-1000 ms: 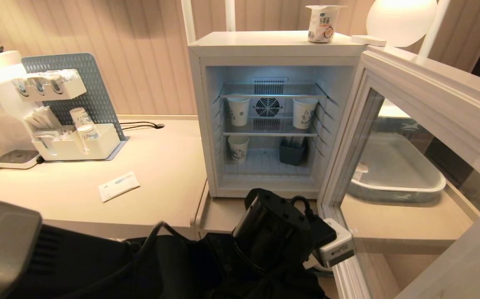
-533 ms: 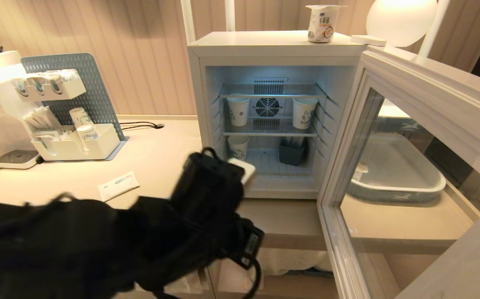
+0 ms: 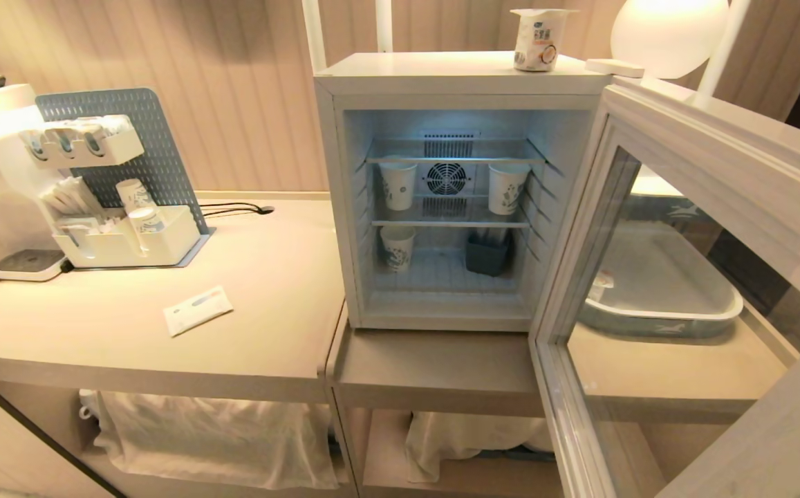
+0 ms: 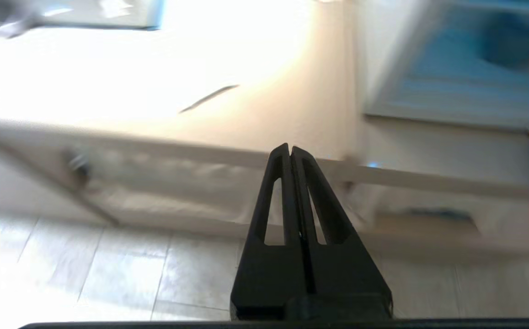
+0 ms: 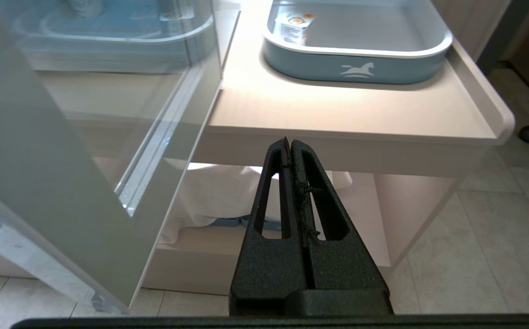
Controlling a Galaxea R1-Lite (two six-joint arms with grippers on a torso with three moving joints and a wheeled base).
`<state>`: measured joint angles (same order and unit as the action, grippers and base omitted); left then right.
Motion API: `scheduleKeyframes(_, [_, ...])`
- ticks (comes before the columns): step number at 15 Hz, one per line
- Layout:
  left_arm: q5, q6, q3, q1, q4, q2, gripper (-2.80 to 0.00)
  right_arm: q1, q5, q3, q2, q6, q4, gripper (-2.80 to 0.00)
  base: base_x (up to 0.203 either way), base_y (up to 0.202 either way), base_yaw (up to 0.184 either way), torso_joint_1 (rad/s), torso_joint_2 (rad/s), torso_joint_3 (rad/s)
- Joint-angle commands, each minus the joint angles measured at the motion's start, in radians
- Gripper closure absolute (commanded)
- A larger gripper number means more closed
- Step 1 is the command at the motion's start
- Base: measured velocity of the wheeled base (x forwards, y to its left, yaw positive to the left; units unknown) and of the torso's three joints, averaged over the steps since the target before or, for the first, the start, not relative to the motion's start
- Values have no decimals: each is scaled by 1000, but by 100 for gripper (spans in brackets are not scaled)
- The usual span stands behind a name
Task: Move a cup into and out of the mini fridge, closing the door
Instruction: Put the yoghurt in the freezer
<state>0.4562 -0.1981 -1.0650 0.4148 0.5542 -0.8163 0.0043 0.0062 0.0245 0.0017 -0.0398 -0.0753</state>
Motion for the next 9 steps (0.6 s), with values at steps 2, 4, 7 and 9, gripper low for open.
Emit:
scheduleKeyframes(2, [-110, 1, 75, -297, 139, 397, 0, 0, 0, 0, 0, 0, -1, 0, 0, 0, 0, 0, 0, 0])
scheduleKeyframes(4, [-295, -6, 141, -464, 249, 522, 0, 0, 0, 0, 0, 0, -1, 0, 0, 0, 0, 0, 0, 0])
scheduleKeyframes(7, [-428, 56, 350, -449, 170, 660, 0, 0, 0, 0, 0, 0, -1, 0, 0, 0, 0, 0, 0, 0])
scheduleKeyframes(9, [-470, 146, 586, -431, 7, 766, 0, 0, 0, 0, 0, 1, -1, 0, 0, 0, 0, 0, 0, 0])
